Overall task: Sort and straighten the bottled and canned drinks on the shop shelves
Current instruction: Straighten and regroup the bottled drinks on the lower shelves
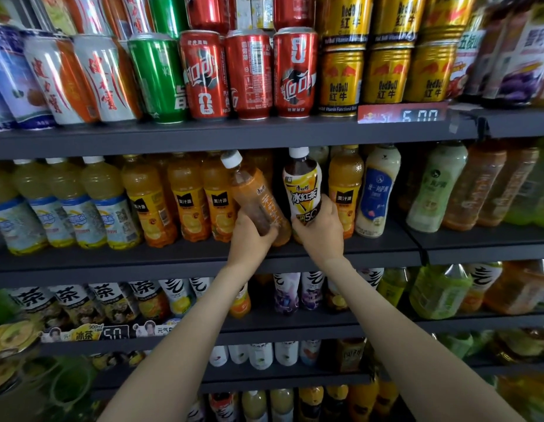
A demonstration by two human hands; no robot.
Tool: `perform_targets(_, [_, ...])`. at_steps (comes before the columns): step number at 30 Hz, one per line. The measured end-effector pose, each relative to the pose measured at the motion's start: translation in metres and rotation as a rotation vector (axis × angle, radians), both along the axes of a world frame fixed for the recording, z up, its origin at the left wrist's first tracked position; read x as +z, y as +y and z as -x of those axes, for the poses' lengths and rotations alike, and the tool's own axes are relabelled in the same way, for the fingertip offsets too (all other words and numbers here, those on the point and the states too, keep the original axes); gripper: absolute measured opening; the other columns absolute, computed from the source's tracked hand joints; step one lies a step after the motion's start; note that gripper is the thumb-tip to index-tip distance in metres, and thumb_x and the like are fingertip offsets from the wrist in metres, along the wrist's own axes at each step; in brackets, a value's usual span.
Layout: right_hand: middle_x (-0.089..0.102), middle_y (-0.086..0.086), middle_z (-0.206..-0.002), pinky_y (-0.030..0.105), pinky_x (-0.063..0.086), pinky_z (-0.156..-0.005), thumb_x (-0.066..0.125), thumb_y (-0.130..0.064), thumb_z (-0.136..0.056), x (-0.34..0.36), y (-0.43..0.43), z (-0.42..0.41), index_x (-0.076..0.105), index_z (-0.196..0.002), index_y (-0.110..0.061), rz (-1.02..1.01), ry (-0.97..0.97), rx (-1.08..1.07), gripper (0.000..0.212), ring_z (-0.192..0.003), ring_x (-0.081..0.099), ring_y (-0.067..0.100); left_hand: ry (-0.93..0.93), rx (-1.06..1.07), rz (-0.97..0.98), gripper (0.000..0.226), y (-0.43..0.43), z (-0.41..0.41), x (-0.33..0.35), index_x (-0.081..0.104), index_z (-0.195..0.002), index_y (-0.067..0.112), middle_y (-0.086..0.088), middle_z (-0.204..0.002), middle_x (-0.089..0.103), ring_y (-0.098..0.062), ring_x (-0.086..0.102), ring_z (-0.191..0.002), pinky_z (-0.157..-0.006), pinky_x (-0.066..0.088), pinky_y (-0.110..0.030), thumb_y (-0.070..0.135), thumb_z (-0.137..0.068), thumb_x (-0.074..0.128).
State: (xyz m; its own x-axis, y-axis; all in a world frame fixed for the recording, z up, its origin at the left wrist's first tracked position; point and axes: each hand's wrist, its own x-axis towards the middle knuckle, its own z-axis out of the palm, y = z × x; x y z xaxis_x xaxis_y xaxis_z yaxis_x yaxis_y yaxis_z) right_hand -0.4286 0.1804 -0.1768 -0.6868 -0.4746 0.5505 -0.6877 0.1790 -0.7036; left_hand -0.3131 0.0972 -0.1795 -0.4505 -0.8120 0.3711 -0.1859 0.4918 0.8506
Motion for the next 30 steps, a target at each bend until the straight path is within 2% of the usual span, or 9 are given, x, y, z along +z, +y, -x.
perform_targets(2, [0.054, 0.014, -0.124, 0.022, 0.039, -0.080, 0.075, -0.027, -0.079, -0.003, 0.013, -0.002, 0.044, -0.133, 0.000, 0.014, 0.005, 0.011, 0.067, -0.112, 0.053, 0.027, -0.014, 0.005, 0.030, 0.055, 0.000, 0.001, -0.001, 0.043, -0.126, 0.007, -0.003, -0.116, 0.058, -0.012, 0.055, -0.105, -0.085, 0.042, -0.022, 0.024, -0.083, 0.071])
perform_targets(5, [0.057, 0.011, -0.123, 0.027, 0.043, -0.085, 0.077, -0.026, -0.077, -0.005, 0.032, -0.006, 0.047, -0.132, -0.004, 0.066, -0.014, 0.025, 0.067, -0.115, 0.053, 0.025, -0.040, 0.012, 0.085, 0.057, 0.002, 0.002, 0.000, 0.044, -0.128, 0.008, -0.006, -0.118, 0.058, -0.018, 0.055, -0.110, -0.087, 0.044, -0.025, 0.024, -0.081, 0.072])
perform_targets(11, [0.058, 0.002, -0.117, 0.026, 0.047, -0.084, 0.076, -0.032, -0.075, 0.005, 0.066, -0.010, 0.050, -0.129, -0.014, 0.100, -0.066, -0.010, 0.063, -0.108, 0.053, 0.013, -0.194, 0.023, 0.184, 0.062, 0.001, 0.015, 0.005, 0.040, -0.134, 0.008, -0.014, -0.127, 0.053, -0.030, 0.053, -0.115, -0.088, 0.043, -0.032, 0.031, -0.083, 0.068])
perform_targets(14, [0.059, -0.004, -0.118, 0.035, 0.050, -0.090, 0.073, -0.039, -0.074, 0.010, 0.085, -0.011, 0.052, -0.128, -0.020, 0.121, -0.109, -0.021, 0.061, -0.111, 0.055, 0.012, -0.271, 0.063, 0.180, 0.061, 0.006, 0.022, 0.009, 0.039, -0.131, 0.003, -0.019, -0.126, 0.050, -0.035, 0.050, -0.114, -0.086, 0.041, -0.033, 0.035, -0.086, 0.065])
perform_targets(18, [0.063, -0.010, -0.109, 0.031, 0.053, -0.085, 0.075, -0.035, -0.075, 0.015, 0.114, -0.008, 0.057, -0.119, -0.026, 0.163, -0.196, -0.015, 0.049, -0.103, 0.059, 0.005, -0.218, 0.033, 0.145, 0.063, 0.008, 0.021, 0.006, 0.039, -0.129, 0.001, -0.020, -0.127, 0.047, -0.034, 0.048, -0.115, -0.086, 0.037, -0.030, 0.038, -0.086, 0.065])
perform_targets(23, [0.068, -0.015, -0.103, 0.026, 0.053, -0.083, 0.078, -0.026, -0.075, 0.021, 0.154, 0.002, 0.060, -0.108, -0.031, 0.225, -0.398, 0.025, 0.038, -0.095, 0.062, -0.002, -0.040, 0.076, 0.136, 0.067, 0.050, 0.019, 0.007, 0.033, -0.140, 0.003, -0.020, -0.139, 0.034, -0.033, 0.033, -0.130, -0.107, 0.030, -0.036, 0.030, -0.087, 0.065])
perform_targets(27, [0.070, -0.012, -0.102, 0.035, 0.055, -0.087, 0.080, -0.025, -0.074, 0.021, 0.189, 0.015, 0.063, -0.112, -0.025, 0.235, -0.458, 0.080, 0.041, -0.095, 0.065, 0.002, 0.078, -0.212, 0.347, 0.053, 0.121, 0.026, 0.003, 0.046, -0.128, 0.007, -0.010, -0.126, 0.043, -0.025, 0.044, -0.119, -0.100, 0.041, -0.040, 0.036, -0.086, 0.059])
perform_targets(28, [0.071, -0.011, -0.101, 0.036, 0.055, -0.087, 0.080, -0.026, -0.074, 0.021, 0.199, 0.019, 0.063, -0.112, -0.023, 0.228, -0.466, 0.098, 0.041, -0.095, 0.065, 0.003, 0.079, -0.303, 0.345, 0.054, 0.138, 0.032, 0.002, 0.046, -0.130, 0.011, -0.005, -0.127, 0.043, -0.020, 0.044, -0.121, -0.100, 0.042, -0.037, 0.039, -0.086, 0.059])
perform_targets(30, [0.072, -0.007, -0.100, 0.041, 0.055, -0.087, 0.080, -0.026, -0.074, 0.020, 0.221, 0.029, 0.064, -0.109, -0.022, 0.213, -0.476, 0.152, 0.039, -0.095, 0.066, 0.008, 0.032, -0.528, 0.172, 0.059, 0.177, 0.046, 0.010, 0.040, -0.136, 0.028, 0.014, -0.130, 0.045, -0.001, 0.043, -0.125, -0.102, 0.040, -0.025, 0.042, -0.085, 0.066])
